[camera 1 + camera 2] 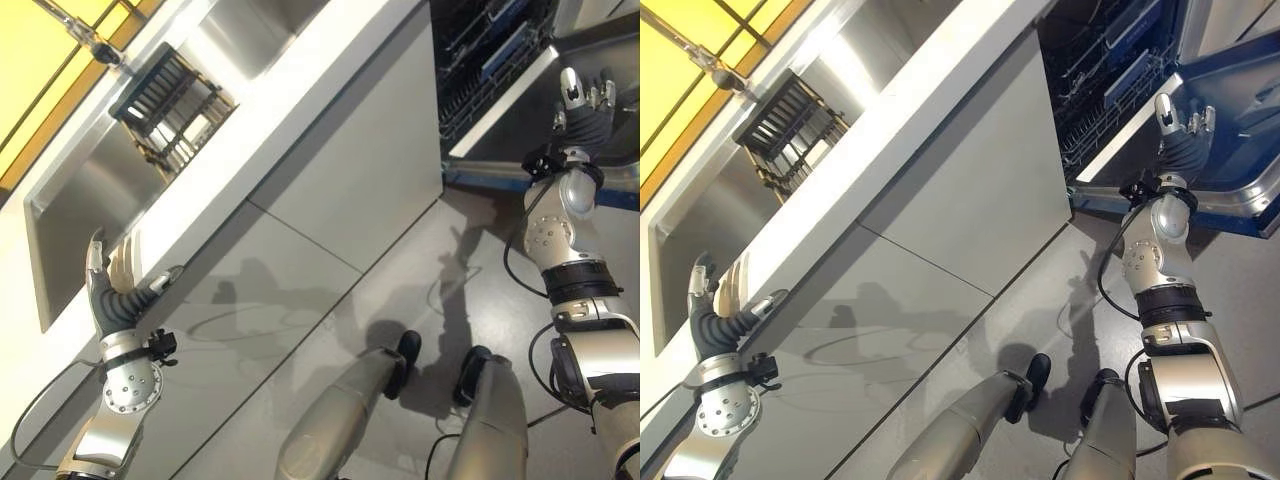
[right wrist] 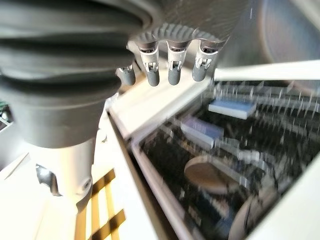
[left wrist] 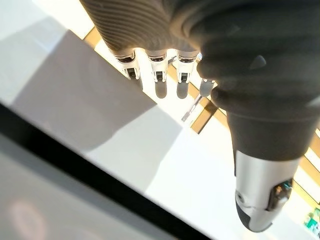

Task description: Pick up plates and place into dishwasher.

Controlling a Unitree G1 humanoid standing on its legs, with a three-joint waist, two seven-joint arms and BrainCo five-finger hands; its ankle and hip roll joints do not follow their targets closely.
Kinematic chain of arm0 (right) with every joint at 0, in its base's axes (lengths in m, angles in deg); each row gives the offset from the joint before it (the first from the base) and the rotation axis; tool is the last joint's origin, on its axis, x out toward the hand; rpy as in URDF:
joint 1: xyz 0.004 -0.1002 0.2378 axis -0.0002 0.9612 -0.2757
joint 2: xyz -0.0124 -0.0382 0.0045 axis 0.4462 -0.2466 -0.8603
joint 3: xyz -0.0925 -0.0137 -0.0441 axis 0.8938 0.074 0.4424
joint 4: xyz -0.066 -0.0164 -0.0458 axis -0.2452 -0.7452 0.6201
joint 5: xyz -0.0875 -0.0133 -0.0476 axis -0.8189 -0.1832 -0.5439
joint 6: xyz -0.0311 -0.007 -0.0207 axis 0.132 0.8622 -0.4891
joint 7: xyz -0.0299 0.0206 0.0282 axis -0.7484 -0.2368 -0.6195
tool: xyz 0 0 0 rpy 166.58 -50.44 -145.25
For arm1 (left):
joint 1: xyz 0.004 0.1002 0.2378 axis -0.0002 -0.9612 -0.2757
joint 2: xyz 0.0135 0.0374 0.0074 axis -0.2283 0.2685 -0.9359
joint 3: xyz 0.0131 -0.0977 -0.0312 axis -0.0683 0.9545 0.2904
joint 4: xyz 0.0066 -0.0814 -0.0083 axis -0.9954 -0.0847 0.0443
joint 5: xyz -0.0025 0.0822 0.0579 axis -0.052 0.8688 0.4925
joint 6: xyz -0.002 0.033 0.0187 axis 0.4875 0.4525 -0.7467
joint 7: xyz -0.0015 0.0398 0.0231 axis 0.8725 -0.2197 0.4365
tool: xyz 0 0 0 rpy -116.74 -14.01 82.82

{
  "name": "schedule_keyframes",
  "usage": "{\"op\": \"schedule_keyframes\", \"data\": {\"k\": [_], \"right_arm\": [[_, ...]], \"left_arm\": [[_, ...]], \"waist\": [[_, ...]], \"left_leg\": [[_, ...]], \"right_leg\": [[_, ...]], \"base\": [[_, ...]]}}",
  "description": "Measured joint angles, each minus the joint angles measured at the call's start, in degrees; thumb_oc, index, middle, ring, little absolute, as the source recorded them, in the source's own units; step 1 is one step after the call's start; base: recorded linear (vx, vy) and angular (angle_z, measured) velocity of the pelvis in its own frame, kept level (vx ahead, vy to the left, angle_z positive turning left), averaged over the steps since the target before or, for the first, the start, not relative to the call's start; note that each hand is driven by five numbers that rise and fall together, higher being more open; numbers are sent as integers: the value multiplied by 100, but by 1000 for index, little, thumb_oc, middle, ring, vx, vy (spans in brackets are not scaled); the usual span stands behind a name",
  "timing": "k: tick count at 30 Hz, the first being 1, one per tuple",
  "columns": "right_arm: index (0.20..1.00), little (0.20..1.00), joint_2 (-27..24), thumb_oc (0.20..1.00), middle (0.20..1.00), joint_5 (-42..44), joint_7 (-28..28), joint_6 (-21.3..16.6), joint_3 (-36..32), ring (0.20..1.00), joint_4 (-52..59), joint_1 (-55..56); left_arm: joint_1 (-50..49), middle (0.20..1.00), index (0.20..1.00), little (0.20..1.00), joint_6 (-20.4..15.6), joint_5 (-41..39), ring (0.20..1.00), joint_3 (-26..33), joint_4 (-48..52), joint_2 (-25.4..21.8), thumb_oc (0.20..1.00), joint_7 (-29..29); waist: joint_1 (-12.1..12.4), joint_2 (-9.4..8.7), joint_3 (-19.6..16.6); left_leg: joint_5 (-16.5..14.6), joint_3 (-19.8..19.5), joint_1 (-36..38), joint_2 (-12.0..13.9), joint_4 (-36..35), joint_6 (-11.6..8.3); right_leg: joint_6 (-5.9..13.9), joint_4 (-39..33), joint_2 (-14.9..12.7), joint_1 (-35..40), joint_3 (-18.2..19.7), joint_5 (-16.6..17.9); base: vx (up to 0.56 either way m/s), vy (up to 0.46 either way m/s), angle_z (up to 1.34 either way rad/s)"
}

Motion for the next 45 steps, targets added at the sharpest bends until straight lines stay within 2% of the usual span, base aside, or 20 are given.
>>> {"op": "schedule_keyframes", "data": {"k": [3, 4, 6, 8, 11, 12, 13, 16, 19, 21, 22, 23, 24, 25, 26, 31, 36, 39, 43, 45], "right_arm": [[1000, 1000, -85, 1000, 1000, -544, -464, 50, -9, 1000, 93, 124], [1000, 1000, -119, 1000, 1000, -666, -693, 59, -18, 1000, 180, 226], [1000, 1000, -75, 1000, 1000, -1215, -1282, 74, -133, 1000, 894, 736], [1000, 1000, -85, 1000, 1000, -1841, -1912, 199, -252, 1000, 1361, 1183], [1000, 1000, -28, 1000, 1000, -2626, -2803, 414, -398, 1000, 2104, 2167], [1000, 1000, -24, 1000, 1000, -2760, -3022, 433, -459, 1000, 2192, 2422], [1000, 1000, 22, 1000, 1000, -2847, -3182, 443, -614, 1000, 2393, 2784], [1000, 1000, 175, 1000, 1000, -2838, -3512, 419, -1086, 1000, 2592, 3605], [1000, 1000, 284, 1000, 1000, -2709, -3588, 338, -1452, 1000, 2596, 4199], [1000, 1000, 355, 1000, 1000, -2559, -3538, 311, -1533, 1000, 2603, 4443], [1000, 1000, 372, 1000, 1000, -2482, -3474, 294, -1535, 1000, 2600, 4455], [1000, 1000, 389, 1000, 1000, -2410, -3401, 278, -1541, 1000, 2572, 4528], [1000, 1000, 422, 1000, 1000, -2210, -3254, 276, -1513, 1000, 2500, 4521], [1000, 1000, 480, 1000, 1000, -2000, -3129, 276, -1485, 1000, 2448, 4533], [1000, 1000, 568, 1000, 1000, -1852, -2985, 265, -1464, 1000, 2349, 4523], [1000, 1000, 890, 1000, 1000, -1464, -2540, 105, -1232, 1000, 1822, 4524], [1000, 1000, 1311, 1000, 1000, -1420, -2512, -131, -1008, 1000, 1823, 4785], [1000, 1000, 1608, 1000, 1000, -1419, -2538, -140, -973, 1000, 1850, 4998], [1000, 1000, 1892, 1000, 1000, -1721, -2674, -99, -983, 1000, 2046, 5295], [1000, 1000, 1853, 1000, 1000, -2101, -2699, -99, -1025, 1000, 2340, 5274]], "left_arm": [[51, 1000, 1000, 1000, 16, -4, 1000, -28, -15, 3, 1000, -134], [144, 1000, 1000, 1000, 39, -4, 1000, -50, -7, 10, 1000, -163], [139, 1000, 1000, 1000, 140, -5, 1000, 41, -16, 68, 1000, -310], [206, 1000, 1000, 1000, 225, -8, 1000, 94, -38, 116, 1000, -406], [147, 1000, 1000, 1000, 270, -14, 1000, 144, -186, 171, 1000, -595], [178, 1000, 1000, 1000, 283, -17, 1000, 174, -260, 193, 1000, -634], [177, 1000, 1000, 1000, 317, -19, 1000, 224, -287, 250, 1000, -645], [160, 1000, 1000, 1000, 380, -13, 1000, 330, -308, 347, 1000, -677], [272, 1000, 1000, 1000, 385, -1, 1000, 312, -364, 379, 1000, -485], [368, 1000, 1000, 1000, 384, 19, 1000, 252, -407, 408, 1000, -338], [378, 1000, 1000, 1000, 384, 58, 1000, 183, -435, 426, 1000, -336], [496, 1000, 1000, 1000, 386, 69, 1000, 111, -471, 478, 1000, -343], [565, 1000, 1000, 1000, 390, 76, 1000, 66, -473, 559, 1000, -405], [623, 1000, 1000, 1000, 397, 112, 1000, 65, -470, 631, 1000, -433], [680, 1000, 1000, 1000, 399, 162, 1000, 60, -457, 648, 1000, -464], [773, 1000, 1000, 1000, 416, 288, 1000, 46, -471, 706, 1000, -446], [715, 1000, 1000, 1000, 505, 286, 1000, 81, -509, 821, 1000, -186], [368, 1000, 1000, 1000, 510, 286, 1000, 148, -483, 846, 1000, 108], [-51, 1000, 1000, 1000, 509, 284, 1000, 596, -465, 765, 1000, 489], [-59, 1000, 1000, 1000, 501, 286, 1000, 637, -470, 677, 1000, 565]], "waist": [[-27, -7, 5], [-147, -41, 29], [-135, -64, 46], [-303, -100, 72], [-423, -169, 120], [-617, -212, 151], [-639, -228, 162], [-985, -309, 218], [-1339, -294, 208], [-1510, -321, 226], [-1577, -309, 218], [-1649, -307, 217], [-1674, -273, 193], [-1694, -263, 186], [-1694, -263, 186], [-1621, -271, 191], [-1362, -310, 202], [-1192, -519, 54], [-1096, -1183, -388], [-1091, -1387, -557]], "left_leg": [[39, 129, -36, 165, -70, -46], [30, 154, -23, 196, -26, -64], [8, 228, -21, 298, -28, -80], [0, 269, 21, 386, -32, -93], [-3, 370, 370, 550, -251, -101], [-8, 401, 506, 622, -309, -102], [-10, 489, 666, 694, -444, -93], [-43, 866, 1054, 983, -594, -97], [-54, 1430, 1284, 1343, -736, -124], [-131, 1841, 1571, 1560, -679, -184], [-139, 1830, 1713, 1560, -778, -198], [-173, 1852, 1810, 1515, -958, -141], [-86, 1877, 1894, 1441, -1161, -5], [-50, 1914, 1906, 1420, -1250, 39], [-36, 1908, 1900, 1396, -1290, 63], [55, 1880, 2113, 1357, -1505, 126], [-1, 1680, 2613, 1342, -1545, 138], [-180, 1561, 2946, 1372, -1495, 100], [-196, 1394, 3298, 1290, -1656, 57], [-200, 1269, 3311, 1272, -1663, 41]], "right_leg": [[-65, -127, 116, -60, 9, 82], [-76, -136, 150, -56, 22, 78], [-108, -174, 233, -28, 20, 78], [-95, -247, 338, 7, 59, 131], [-145, -528, 471, 345, 52, 200], [-140, -654, 549, 483, 77, 236], [-140, -770, 575, 634, 62, 264], [-131, -1054, 616, 1037, -19, 327], [-90, -1306, 542, 1426, -277, 407], [-79, -1487, 373, 1681, -454, 453], [-14, -1543, 345, 1710, -417, 491], [63, -1590, 296, 1703, -361, 539], [147, -1658, 307, 1706, -276, 604], [186, -1752, 360, 1714, -172, 670], [214, -1851, 412, 1718, -69, 758], [315, -2240, 442, 2007, -127, 985], [362, -2396, 422, 2662, -359, 914], [399, -2315, 378, 3052, -488, 786], [460, -2051, 210, 3251, -568, 532], [546, -2021, 149, 3236, -514, 488]], "base": [[-17, 1, -21], [33, -23, -10], [53, -18, -15], [61, -17, -20], [27, -23, -22], [45, -62, -25], [20, -46, -20], [29, -91, -14], [37, -9, 5], [17, 136, 2], [-24, 176, -22], [-59, 136, -21], [-115, 80, -13], [-129, 61, -7], [-128, 61, -7], [-48, 20, 2], [187, -46, 19], [443, -205, 18], [388, -324, 20], [447, -397, 23]]}}
